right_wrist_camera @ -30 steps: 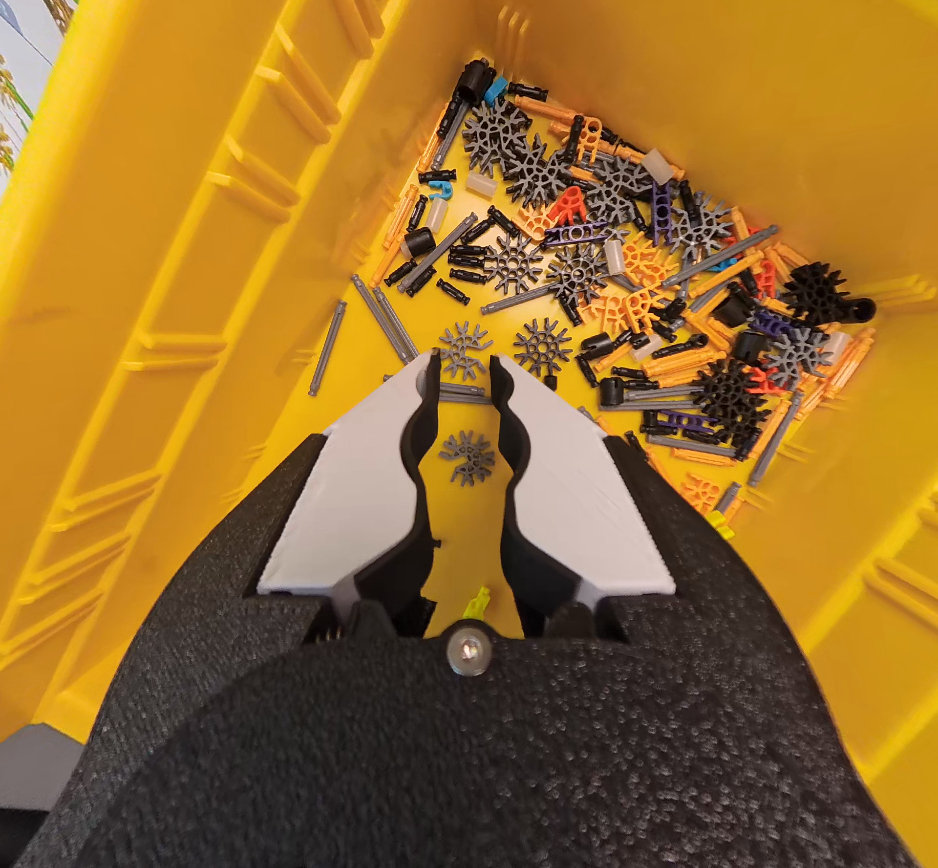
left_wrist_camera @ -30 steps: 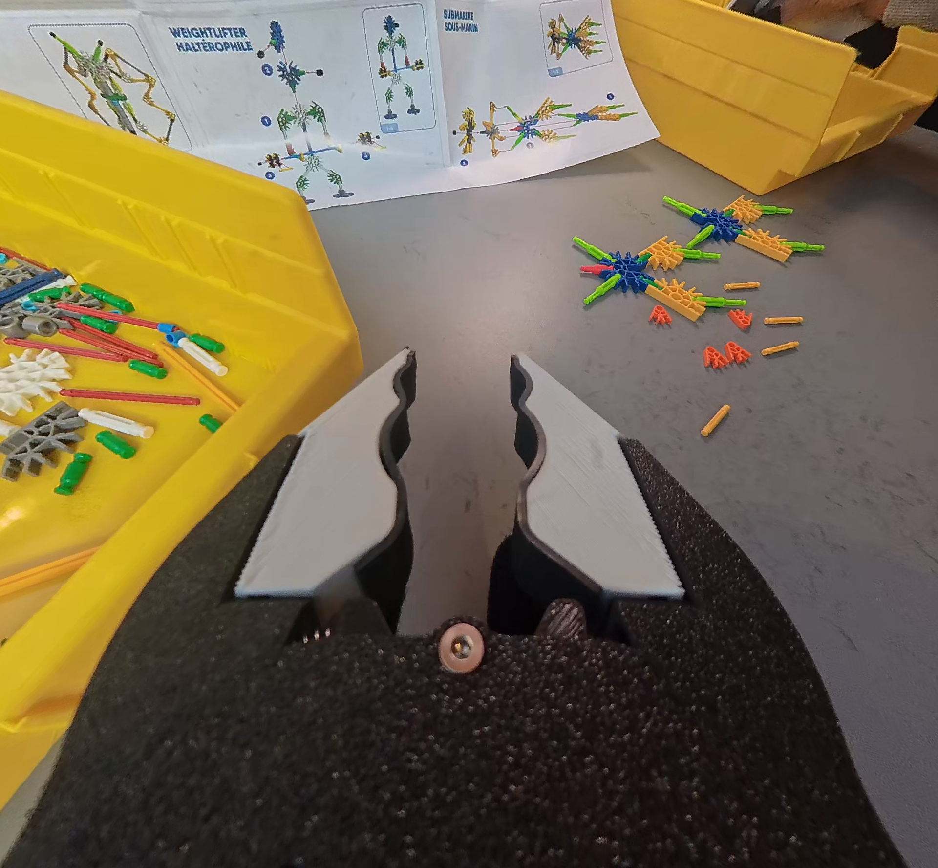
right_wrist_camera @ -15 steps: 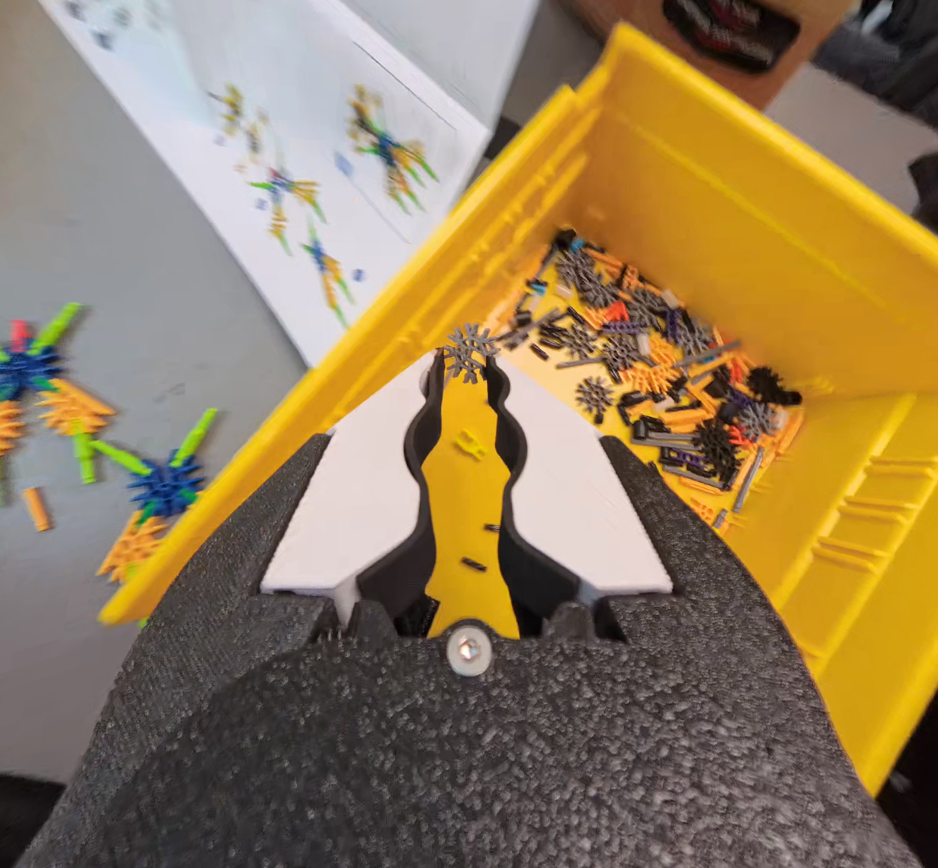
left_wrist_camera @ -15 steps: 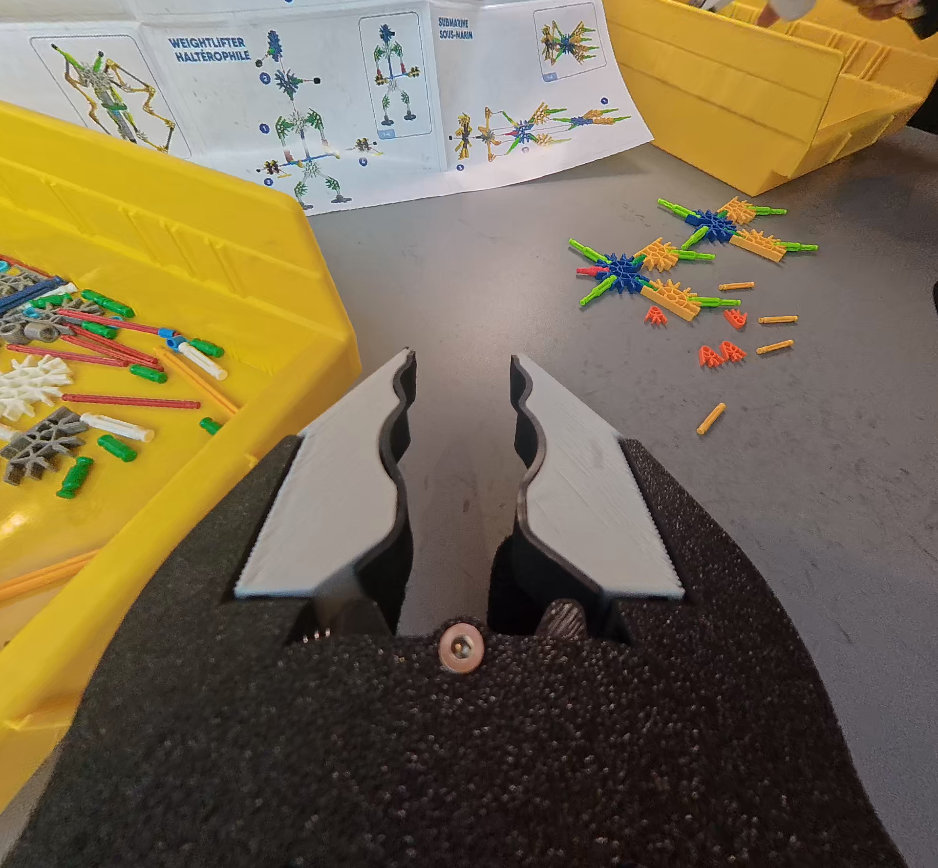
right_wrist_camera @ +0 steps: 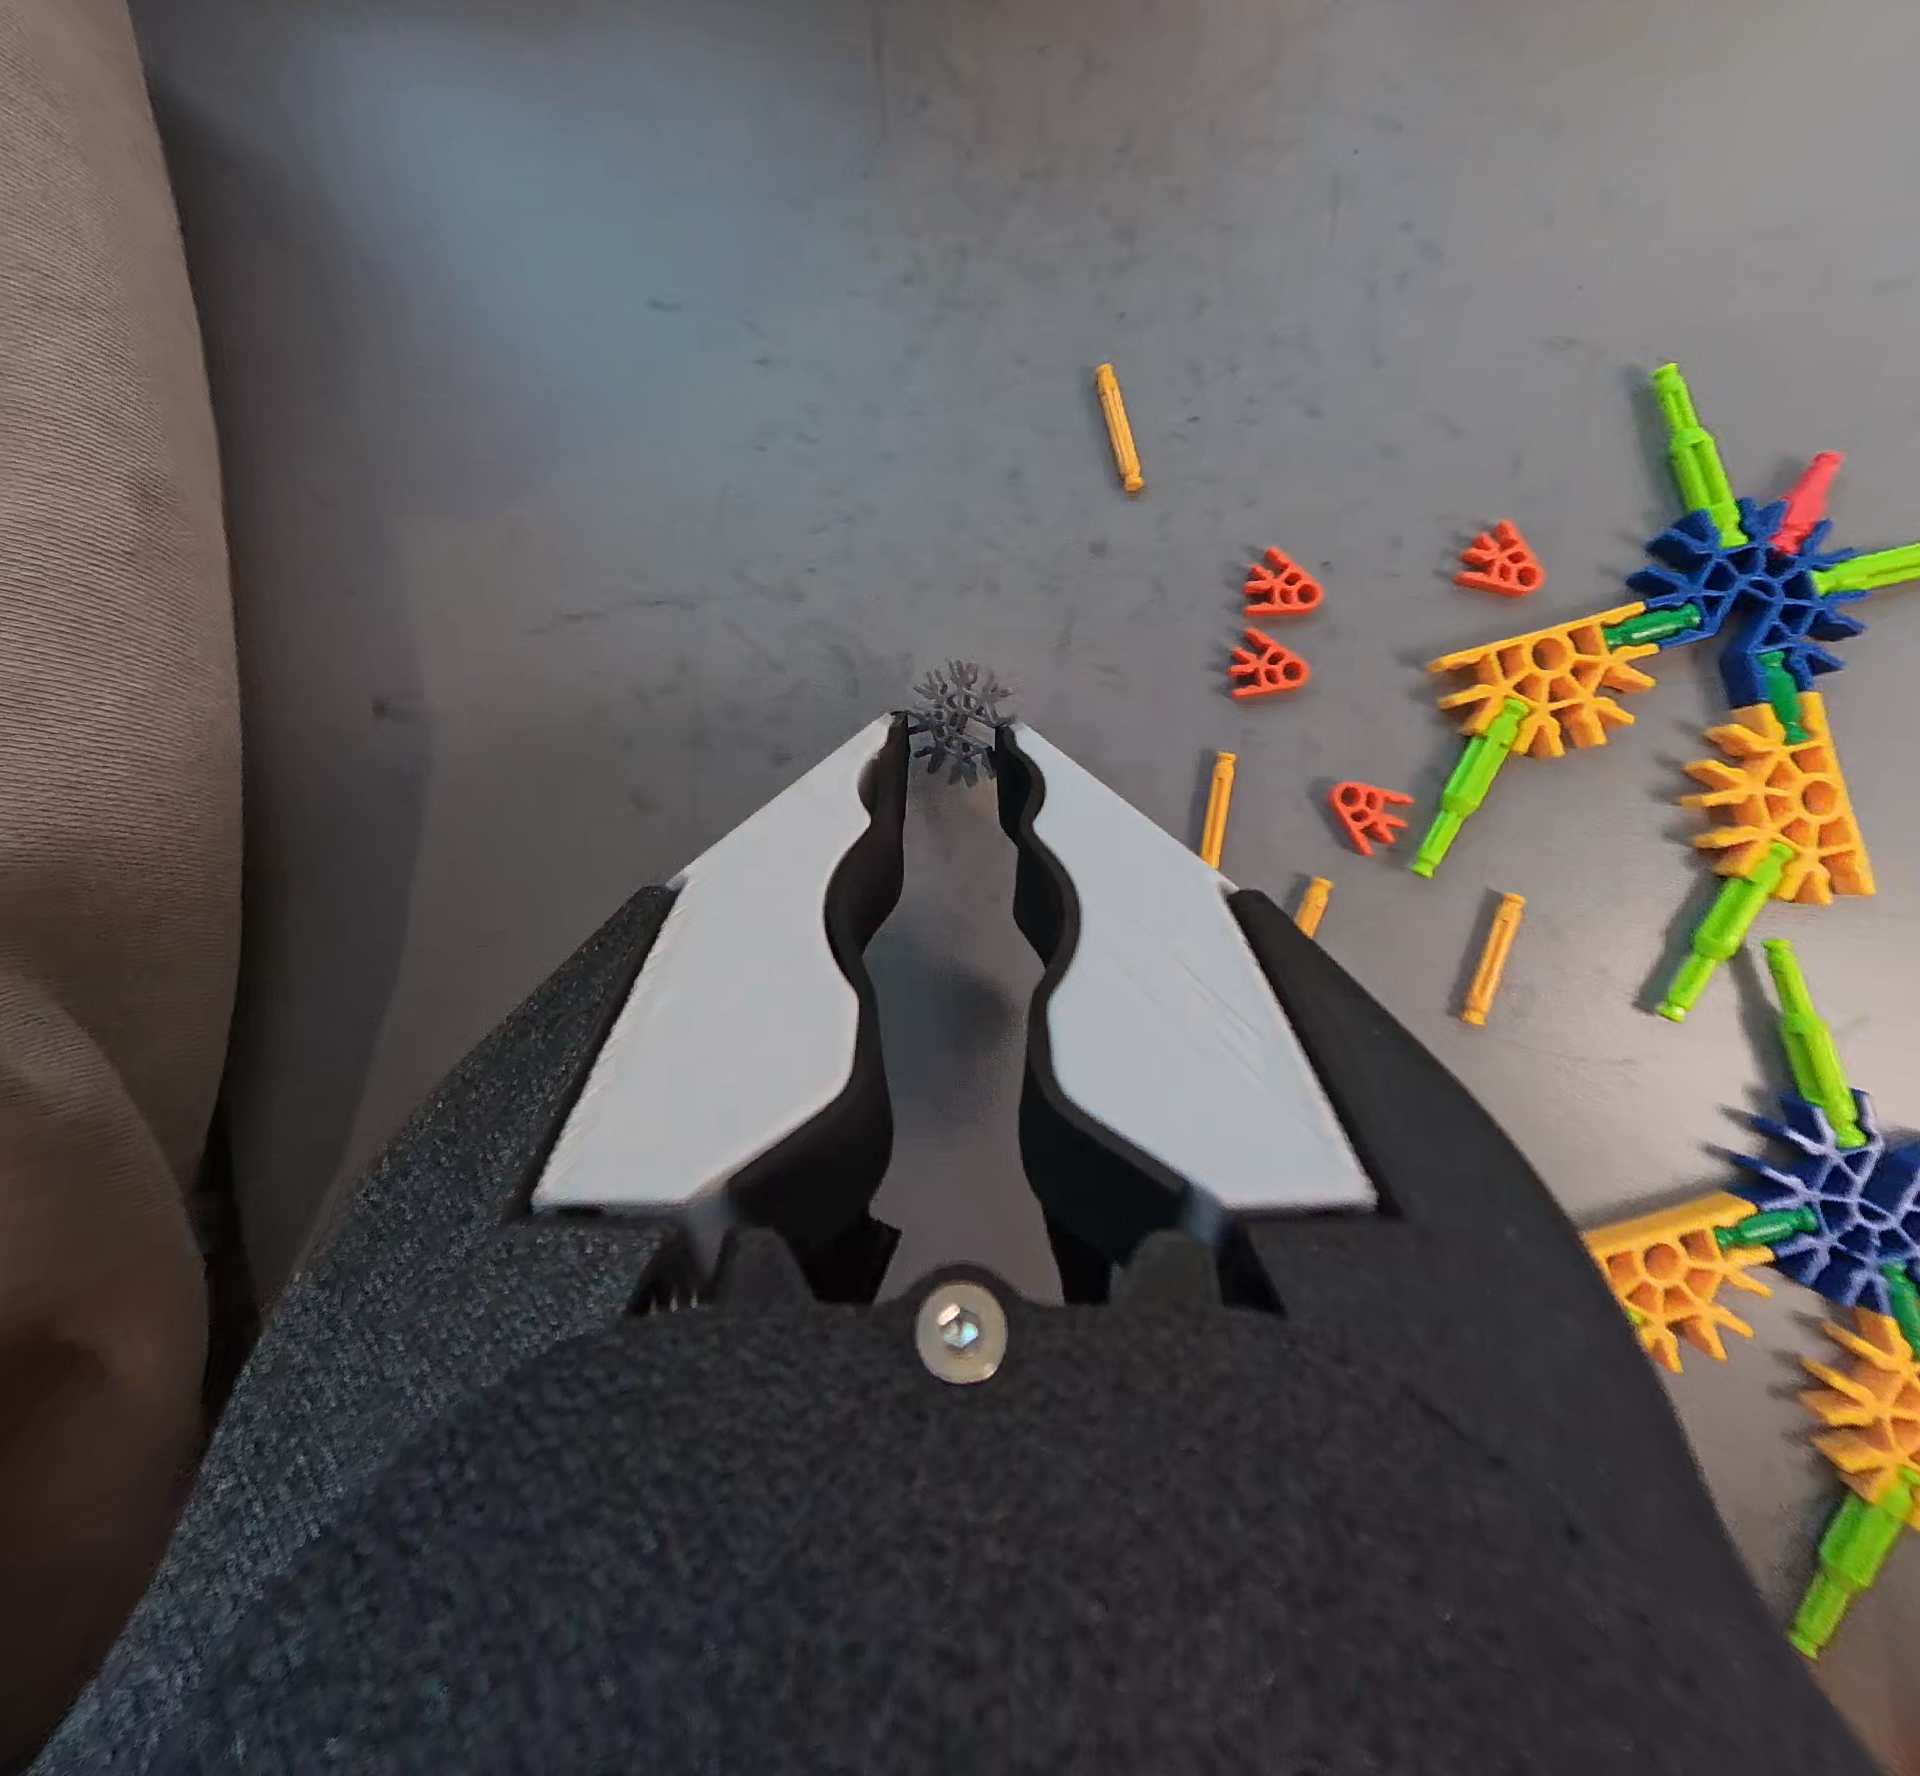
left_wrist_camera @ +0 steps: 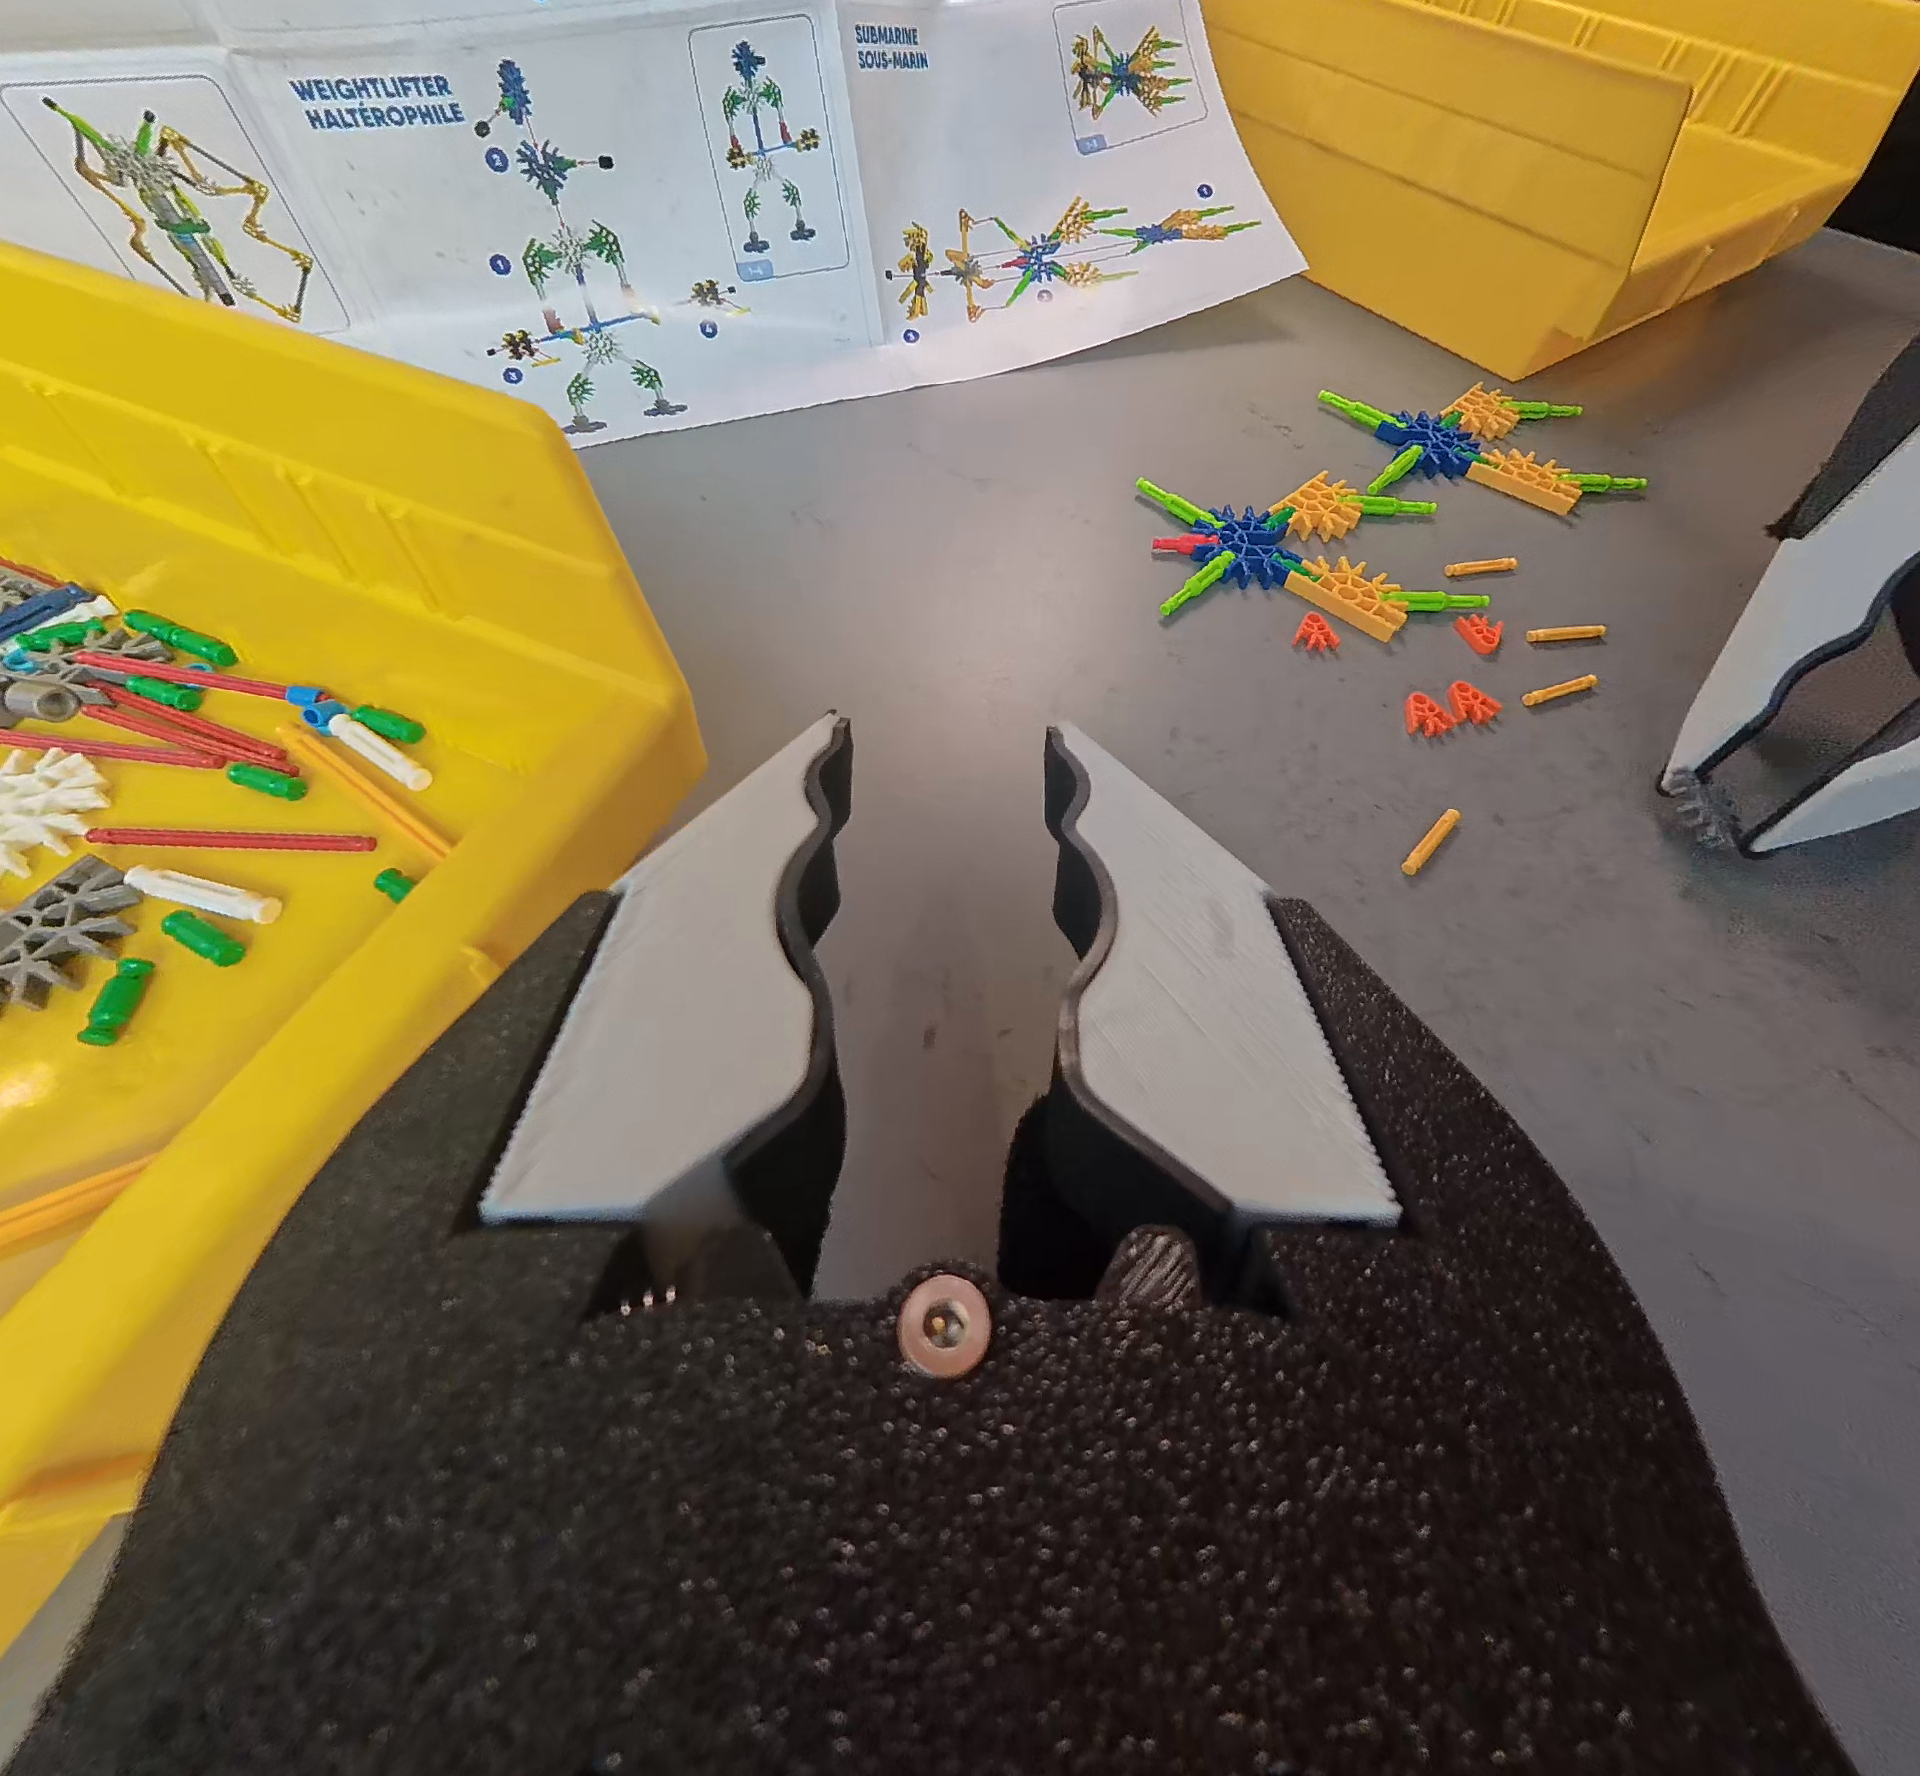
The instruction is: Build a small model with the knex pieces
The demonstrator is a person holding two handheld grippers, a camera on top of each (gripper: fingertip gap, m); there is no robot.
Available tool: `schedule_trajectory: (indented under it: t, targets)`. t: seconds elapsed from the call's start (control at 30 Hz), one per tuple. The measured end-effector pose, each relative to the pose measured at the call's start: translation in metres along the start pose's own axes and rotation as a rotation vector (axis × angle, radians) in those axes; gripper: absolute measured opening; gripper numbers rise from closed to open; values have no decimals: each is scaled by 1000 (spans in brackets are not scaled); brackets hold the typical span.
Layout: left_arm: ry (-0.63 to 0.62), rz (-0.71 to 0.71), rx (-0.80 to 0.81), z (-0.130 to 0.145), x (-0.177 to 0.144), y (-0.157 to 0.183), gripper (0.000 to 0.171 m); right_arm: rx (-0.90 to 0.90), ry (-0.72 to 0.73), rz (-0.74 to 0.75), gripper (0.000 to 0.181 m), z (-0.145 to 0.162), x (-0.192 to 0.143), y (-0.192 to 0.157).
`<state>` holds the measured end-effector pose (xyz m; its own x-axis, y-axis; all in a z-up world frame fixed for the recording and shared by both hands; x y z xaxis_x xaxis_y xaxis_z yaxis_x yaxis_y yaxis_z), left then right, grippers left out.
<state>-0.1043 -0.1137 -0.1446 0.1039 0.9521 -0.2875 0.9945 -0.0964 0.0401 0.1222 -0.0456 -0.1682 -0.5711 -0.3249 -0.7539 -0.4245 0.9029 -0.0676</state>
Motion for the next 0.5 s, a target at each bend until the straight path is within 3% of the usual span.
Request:
schedule_trajectory:
  t: [0.17, 0.27, 0.4, 0.5]
  targets:
    - [2, 3, 13, -1, -1, 2, 37, -22, -15, 47, 15, 4, 6, 3]
    - [3, 1, 7, -1, -1, 1, 37, -13, 31, 80, 25, 1, -8, 12]
    - [-2, 5, -5, 0, 0, 0, 37, 105, 269, 276, 24, -22, -93, 67]
    - [-2, 9, -6, 0, 0, 1, 37, 206, 337, 519, 24, -12, -165, 128]
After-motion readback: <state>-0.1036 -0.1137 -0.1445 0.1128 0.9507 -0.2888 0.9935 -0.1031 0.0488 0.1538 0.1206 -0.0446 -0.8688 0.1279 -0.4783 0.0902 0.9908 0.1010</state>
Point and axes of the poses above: each gripper's, where its closed fingertips meet, x out along the fingers, z out of its underside, y = z × x across the jaws, the point moved 6 cm from there along -x, back along the fingers, and after that the axes turned 5 degrees about y, right-handed, at the moved point
